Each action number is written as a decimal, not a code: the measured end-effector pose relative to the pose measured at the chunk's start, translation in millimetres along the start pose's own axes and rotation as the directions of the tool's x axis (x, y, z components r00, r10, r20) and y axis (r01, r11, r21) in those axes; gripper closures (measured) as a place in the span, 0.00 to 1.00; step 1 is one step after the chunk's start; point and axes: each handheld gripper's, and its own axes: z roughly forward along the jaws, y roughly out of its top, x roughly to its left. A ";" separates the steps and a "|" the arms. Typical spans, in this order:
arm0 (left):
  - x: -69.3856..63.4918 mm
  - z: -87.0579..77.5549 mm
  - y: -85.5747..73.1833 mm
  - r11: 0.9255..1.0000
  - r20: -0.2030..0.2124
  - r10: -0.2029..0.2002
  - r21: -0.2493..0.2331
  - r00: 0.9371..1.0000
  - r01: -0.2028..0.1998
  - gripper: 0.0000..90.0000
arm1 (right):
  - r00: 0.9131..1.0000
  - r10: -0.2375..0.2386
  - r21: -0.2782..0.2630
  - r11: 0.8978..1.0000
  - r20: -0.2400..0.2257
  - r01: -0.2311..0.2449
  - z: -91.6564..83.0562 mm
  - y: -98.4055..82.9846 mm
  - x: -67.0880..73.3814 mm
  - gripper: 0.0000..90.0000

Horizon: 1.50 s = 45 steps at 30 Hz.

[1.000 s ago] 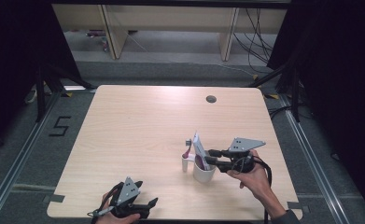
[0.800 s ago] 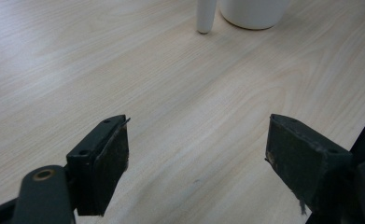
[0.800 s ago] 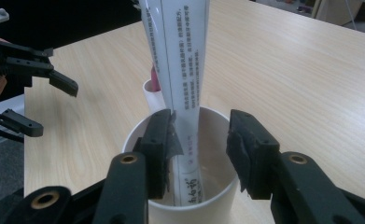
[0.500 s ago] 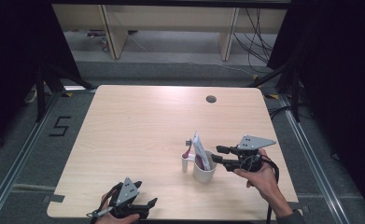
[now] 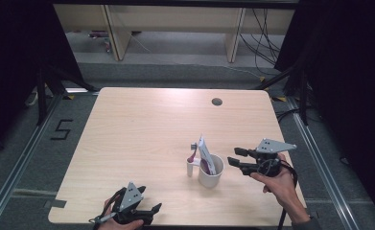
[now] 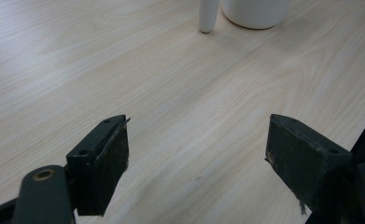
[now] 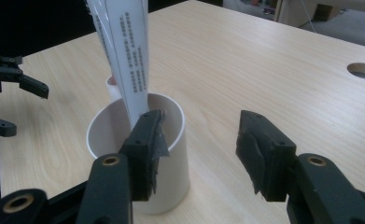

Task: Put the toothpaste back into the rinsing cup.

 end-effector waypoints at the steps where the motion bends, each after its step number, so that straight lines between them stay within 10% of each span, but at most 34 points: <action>1: 0.0 -0.1 0.0 1.000 0.000 0.001 -0.001 1.000 -0.001 0.23 | 1.000 0.014 -0.002 1.000 -0.007 -0.014 -0.3 -1.3 -0.1 0.56; 33: 0.1 0.9 1.3 1.000 -0.003 -0.001 -0.013 1.000 0.000 0.23 | 0.977 0.159 0.036 0.986 0.140 -0.165 -31.2 -39.5 -20.1 0.25; 45: 0.0 0.9 1.5 1.000 -0.009 0.007 -0.004 1.000 -0.007 0.23 | 0.975 0.109 0.067 0.990 0.191 -0.123 -41.7 -54.9 -22.8 0.24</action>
